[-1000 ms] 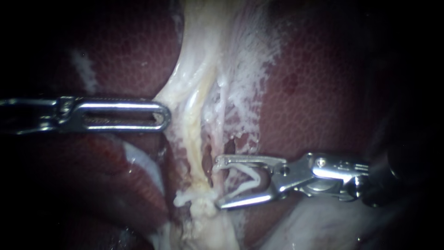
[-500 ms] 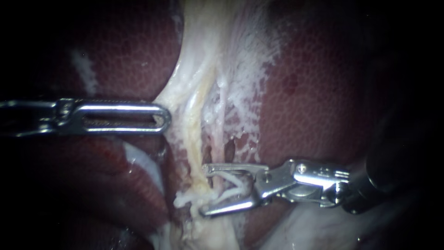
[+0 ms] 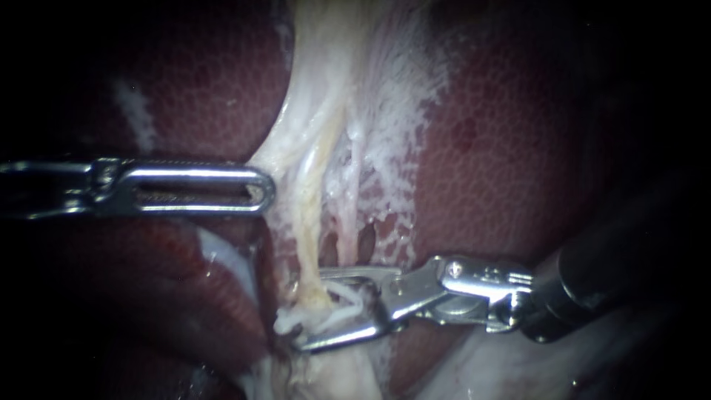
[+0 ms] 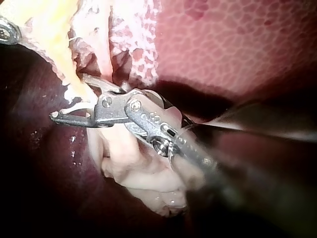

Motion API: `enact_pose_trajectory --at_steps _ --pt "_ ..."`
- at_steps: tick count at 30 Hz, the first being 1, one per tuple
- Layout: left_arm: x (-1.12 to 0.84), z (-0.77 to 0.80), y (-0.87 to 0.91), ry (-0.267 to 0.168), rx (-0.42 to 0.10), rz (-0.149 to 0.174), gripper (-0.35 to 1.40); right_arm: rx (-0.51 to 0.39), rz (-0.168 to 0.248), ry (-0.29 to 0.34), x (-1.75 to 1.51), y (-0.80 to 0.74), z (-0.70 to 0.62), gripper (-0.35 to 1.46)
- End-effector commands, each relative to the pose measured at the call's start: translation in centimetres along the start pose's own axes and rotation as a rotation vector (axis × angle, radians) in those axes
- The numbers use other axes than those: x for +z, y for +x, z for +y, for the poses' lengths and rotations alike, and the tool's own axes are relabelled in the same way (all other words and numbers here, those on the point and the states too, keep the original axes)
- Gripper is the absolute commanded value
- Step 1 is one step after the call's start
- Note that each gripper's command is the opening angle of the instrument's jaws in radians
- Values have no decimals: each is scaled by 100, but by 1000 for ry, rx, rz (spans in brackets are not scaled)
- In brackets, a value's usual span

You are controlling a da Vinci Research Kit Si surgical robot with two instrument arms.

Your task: Clipping second clip left tube

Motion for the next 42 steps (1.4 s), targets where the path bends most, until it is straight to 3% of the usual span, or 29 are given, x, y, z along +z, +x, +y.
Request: enact_pose_trajectory --at_steps 1,19,23,26,29,42 --pt "0 0 0 0 0 0 -35 -1 0 -1 1 1 0 54" --pt "1 0 1 -1 1 0 -35 24 3 1 6 9 5 48" --pt "1 0 2 -1 1 0 -35 32 -8 -23 4 9 8 29" --pt "1 0 2 -1 1 0 -35 40 -35 -53 0 9 11 -12" --pt "2 0 3 -1 2 -1 -35 42 -57 -64 -3 8 13 -33" --pt "2 0 3 -2 2 -1 -35 41 -60 -68 -3 6 14 -35"
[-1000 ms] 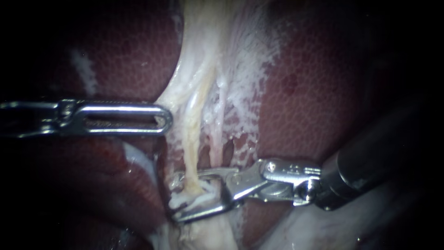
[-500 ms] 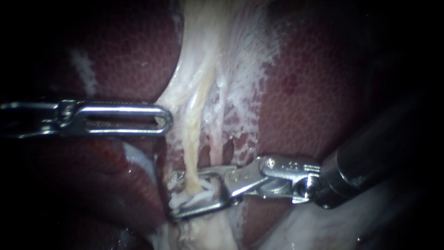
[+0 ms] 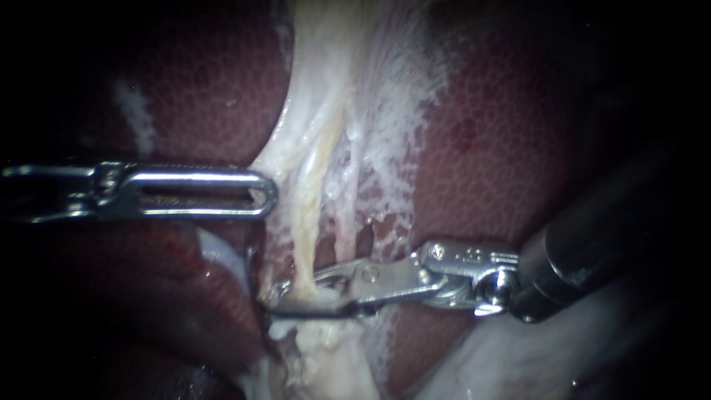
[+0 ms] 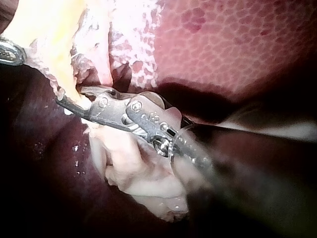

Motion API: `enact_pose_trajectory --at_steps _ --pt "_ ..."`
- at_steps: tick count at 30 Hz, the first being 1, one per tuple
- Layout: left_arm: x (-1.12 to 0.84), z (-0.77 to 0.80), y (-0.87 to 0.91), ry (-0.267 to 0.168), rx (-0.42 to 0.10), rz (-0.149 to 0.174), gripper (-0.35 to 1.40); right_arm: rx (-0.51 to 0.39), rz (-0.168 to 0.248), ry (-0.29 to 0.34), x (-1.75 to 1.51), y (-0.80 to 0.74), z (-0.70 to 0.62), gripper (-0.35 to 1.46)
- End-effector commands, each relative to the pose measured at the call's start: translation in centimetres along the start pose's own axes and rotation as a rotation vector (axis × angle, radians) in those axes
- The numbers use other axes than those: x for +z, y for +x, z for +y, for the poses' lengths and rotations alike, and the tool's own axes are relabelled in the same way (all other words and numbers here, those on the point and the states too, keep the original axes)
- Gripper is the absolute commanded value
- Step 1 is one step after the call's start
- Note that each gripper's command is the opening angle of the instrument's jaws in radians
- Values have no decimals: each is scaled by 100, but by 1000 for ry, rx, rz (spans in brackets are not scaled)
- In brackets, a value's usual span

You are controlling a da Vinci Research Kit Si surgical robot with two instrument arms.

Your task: Clipping second clip left tube

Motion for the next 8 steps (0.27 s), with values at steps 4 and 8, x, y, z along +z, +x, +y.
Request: enact_pose_trajectory --at_steps 4,8 --pt "0 0 0 0 0 0 -35 0 -1 -1 0 -1 0 -35" --pt "0 0 0 0 0 0 -35 0 -1 -1 1 -1 0 -35"
